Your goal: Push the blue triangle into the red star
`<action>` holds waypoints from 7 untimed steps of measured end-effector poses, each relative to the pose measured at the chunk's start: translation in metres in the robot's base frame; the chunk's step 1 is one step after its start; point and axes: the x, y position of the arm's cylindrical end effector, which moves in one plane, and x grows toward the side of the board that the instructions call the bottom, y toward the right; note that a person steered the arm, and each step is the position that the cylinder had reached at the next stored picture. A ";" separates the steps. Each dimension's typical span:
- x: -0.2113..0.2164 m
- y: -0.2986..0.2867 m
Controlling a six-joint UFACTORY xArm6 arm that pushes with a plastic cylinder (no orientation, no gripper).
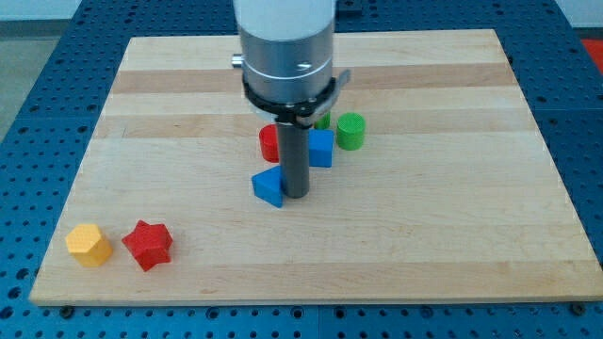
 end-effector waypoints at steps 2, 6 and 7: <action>-0.001 -0.034; -0.020 -0.102; -0.018 -0.124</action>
